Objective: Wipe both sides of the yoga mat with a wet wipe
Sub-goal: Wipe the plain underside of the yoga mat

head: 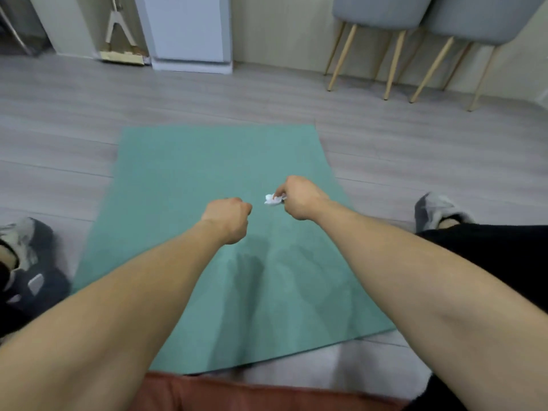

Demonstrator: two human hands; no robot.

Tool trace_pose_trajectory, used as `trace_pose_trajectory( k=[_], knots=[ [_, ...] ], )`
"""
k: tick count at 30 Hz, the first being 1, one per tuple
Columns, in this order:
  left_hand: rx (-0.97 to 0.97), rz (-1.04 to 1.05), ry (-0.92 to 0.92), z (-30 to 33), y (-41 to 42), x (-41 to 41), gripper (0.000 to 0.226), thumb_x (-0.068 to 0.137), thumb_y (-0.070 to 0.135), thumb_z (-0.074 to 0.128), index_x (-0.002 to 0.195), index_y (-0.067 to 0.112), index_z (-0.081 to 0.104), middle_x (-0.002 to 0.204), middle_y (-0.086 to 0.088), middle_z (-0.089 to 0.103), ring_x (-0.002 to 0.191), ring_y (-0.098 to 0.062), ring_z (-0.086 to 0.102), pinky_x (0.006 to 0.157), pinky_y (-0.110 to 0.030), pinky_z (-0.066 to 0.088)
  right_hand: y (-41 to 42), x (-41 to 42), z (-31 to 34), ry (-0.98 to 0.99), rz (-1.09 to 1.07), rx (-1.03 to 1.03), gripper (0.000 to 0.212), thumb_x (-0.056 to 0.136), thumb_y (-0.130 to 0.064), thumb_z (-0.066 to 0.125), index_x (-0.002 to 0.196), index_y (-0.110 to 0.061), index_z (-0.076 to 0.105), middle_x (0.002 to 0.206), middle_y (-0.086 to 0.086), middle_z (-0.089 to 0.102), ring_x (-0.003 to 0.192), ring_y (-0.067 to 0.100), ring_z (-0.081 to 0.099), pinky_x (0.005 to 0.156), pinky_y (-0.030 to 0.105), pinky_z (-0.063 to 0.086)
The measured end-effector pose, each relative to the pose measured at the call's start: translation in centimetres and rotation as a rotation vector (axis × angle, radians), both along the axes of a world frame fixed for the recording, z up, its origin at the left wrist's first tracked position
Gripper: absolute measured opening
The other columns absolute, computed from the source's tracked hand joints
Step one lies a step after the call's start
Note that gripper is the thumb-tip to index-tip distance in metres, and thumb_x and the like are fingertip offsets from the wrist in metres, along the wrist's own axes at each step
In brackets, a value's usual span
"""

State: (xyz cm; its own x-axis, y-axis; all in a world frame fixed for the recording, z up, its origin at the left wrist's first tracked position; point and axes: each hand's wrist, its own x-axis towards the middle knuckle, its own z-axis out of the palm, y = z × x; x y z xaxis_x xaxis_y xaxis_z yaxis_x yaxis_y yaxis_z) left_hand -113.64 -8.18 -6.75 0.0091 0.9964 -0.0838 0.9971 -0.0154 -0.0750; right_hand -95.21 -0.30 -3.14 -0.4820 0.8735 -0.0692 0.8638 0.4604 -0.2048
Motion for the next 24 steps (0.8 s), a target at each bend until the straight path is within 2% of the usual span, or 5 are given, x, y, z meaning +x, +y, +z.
trace_pose_trajectory(
  k=[5,12,16,19,24],
  knots=[
    [0.027,0.013,-0.088,-5.1,6.6,-1.0,0.035,0.103,0.033,0.048,0.134,0.022,0.06,0.13,-0.004,0.06,0.121,-0.03,0.058,0.094,-0.043,0.052,5.5,-0.9,-3.6,-0.047,0.057,-0.024,0.051,0.086,0.003,0.05,0.119,-0.025,0.077,0.11,0.004,0.063,0.097,0.032,0.067,0.083,0.043,0.059],
    [0.222,-0.129,-0.071,-12.7,22.2,0.5,0.053,0.101,0.055,0.046,0.145,0.025,0.051,0.147,-0.007,0.052,0.138,-0.03,0.045,0.112,-0.047,0.036,22.6,5.0,-9.7,0.015,-0.022,0.072,0.047,0.091,0.002,0.057,0.127,-0.024,0.075,0.123,0.01,0.059,0.114,0.037,0.062,0.095,0.041,0.052],
    [-0.159,0.055,-0.273,-13.0,28.7,4.1,0.11,0.078,0.094,0.045,0.165,0.04,0.007,0.174,-0.01,0.004,0.161,-0.029,0.003,0.127,-0.058,0.014,28.7,9.6,-11.5,0.058,-0.109,0.09,0.046,0.091,0.0,0.057,0.127,-0.021,0.076,0.119,0.014,0.062,0.111,0.039,0.062,0.093,0.04,0.052],
    [-0.489,0.267,-0.361,-13.5,30.0,7.1,0.163,0.039,0.108,0.056,0.159,0.038,-0.028,0.168,-0.01,-0.035,0.155,-0.032,-0.033,0.123,-0.067,-0.011,31.6,10.2,-12.2,0.104,-0.104,0.098,0.045,0.093,-0.002,0.054,0.128,-0.022,0.075,0.115,0.009,0.058,0.108,0.035,0.06,0.091,0.036,0.051],
    [-0.574,0.339,-0.308,-14.5,30.1,8.2,0.178,0.022,0.106,0.062,0.151,0.039,-0.042,0.153,-0.011,-0.056,0.141,-0.034,-0.051,0.116,-0.07,-0.021,34.4,9.1,-16.2,0.127,0.088,0.087,0.037,0.1,-0.033,0.052,0.124,-0.021,0.077,0.118,0.01,0.061,0.111,0.037,0.061,0.101,0.041,0.051]
  ],
)
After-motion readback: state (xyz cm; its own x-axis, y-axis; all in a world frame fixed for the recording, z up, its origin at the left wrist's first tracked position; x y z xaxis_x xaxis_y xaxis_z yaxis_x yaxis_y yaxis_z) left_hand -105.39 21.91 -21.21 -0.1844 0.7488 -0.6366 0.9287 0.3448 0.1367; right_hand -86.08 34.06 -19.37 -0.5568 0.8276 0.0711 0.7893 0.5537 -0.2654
